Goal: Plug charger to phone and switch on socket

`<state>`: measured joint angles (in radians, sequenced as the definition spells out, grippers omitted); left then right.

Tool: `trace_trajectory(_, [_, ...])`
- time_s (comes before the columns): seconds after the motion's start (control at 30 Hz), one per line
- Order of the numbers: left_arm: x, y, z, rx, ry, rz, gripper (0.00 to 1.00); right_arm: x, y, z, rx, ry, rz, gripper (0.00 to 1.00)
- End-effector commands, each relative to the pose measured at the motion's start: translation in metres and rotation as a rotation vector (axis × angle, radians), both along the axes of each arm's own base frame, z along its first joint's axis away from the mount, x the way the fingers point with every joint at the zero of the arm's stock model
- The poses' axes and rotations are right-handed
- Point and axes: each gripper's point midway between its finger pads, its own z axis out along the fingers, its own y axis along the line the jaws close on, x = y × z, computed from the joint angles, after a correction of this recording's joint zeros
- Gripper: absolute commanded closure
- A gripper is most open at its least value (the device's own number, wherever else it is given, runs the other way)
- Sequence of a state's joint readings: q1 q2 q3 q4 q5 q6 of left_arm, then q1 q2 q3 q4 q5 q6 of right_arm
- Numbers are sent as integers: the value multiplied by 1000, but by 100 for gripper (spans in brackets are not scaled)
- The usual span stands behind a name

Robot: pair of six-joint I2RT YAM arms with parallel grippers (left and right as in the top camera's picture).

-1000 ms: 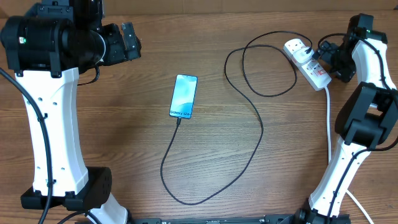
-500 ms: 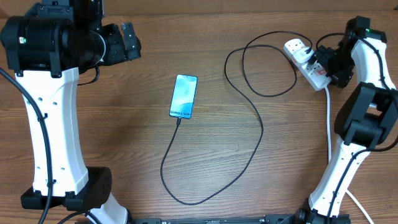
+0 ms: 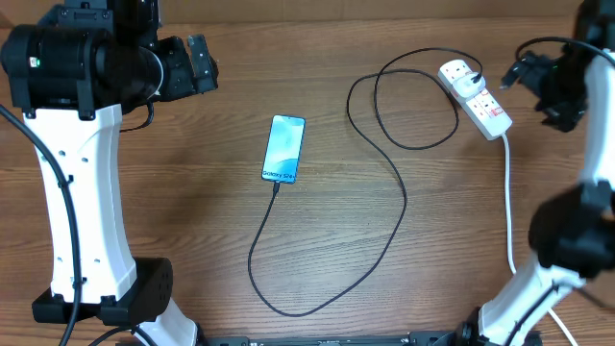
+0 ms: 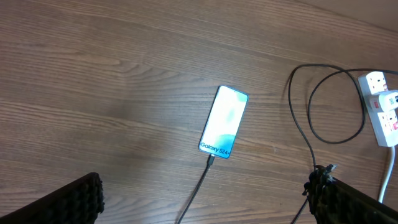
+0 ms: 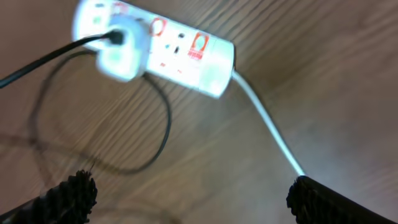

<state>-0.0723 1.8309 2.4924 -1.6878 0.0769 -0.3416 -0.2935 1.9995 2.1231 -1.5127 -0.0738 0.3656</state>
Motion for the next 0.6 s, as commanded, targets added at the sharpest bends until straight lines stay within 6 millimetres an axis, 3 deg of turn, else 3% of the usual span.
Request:
trace_trajectory(0.0, [-1,-1,0,1,3,10,0,-14,19,38,-19,-60,28,0])
trace_trajectory(0.3, [-1,-1,0,1,3,10,0,-74,71,105,-72,-185,141,0])
trace_trajectory(0.4, [-1,-1,0,1,3,10,0,-95,92,114,-73,-221,190,0])
trace_trajectory(0.57, [-1,-1,0,1,3,10,0,-130,120,110,-68,-249,263,0])
